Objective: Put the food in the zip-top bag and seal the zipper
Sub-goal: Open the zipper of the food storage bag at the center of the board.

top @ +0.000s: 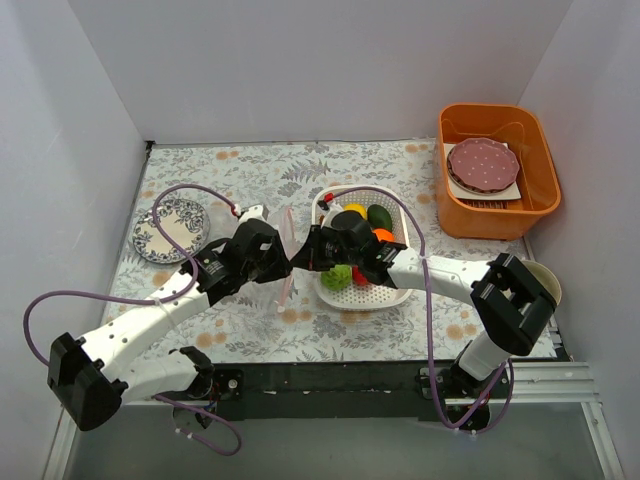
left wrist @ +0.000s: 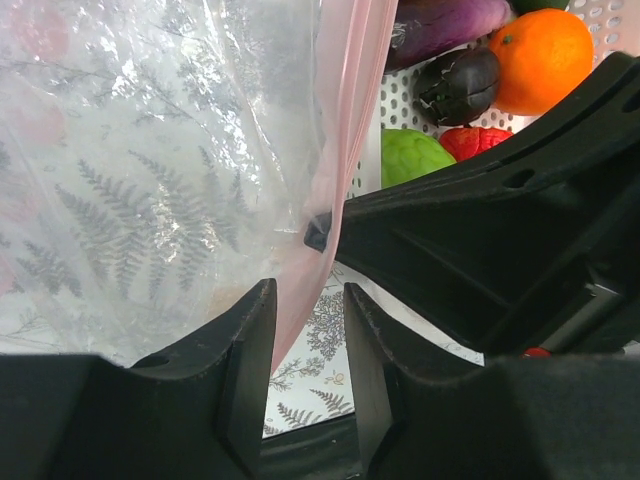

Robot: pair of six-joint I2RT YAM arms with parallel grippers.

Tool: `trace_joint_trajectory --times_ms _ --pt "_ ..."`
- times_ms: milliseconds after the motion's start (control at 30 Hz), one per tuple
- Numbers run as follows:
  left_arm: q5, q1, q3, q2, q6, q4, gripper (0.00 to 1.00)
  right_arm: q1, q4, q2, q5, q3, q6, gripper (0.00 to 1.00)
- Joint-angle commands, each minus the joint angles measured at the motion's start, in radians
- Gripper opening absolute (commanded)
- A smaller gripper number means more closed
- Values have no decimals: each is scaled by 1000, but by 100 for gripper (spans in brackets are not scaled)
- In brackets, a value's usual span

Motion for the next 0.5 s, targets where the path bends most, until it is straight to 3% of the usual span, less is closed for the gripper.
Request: trace_joint_trajectory --times_ms 0,167,467 --pt "-18 -5 -12 -8 0 47 32 -5 1 -49 2 55 -31 1" --pt "-15 -4 -6 26 23 80 32 -3 -7 -48 1 60 -34 1" --pt "-73 -4 18 65 49 49 18 -5 -7 -63 5 40 -34 1"
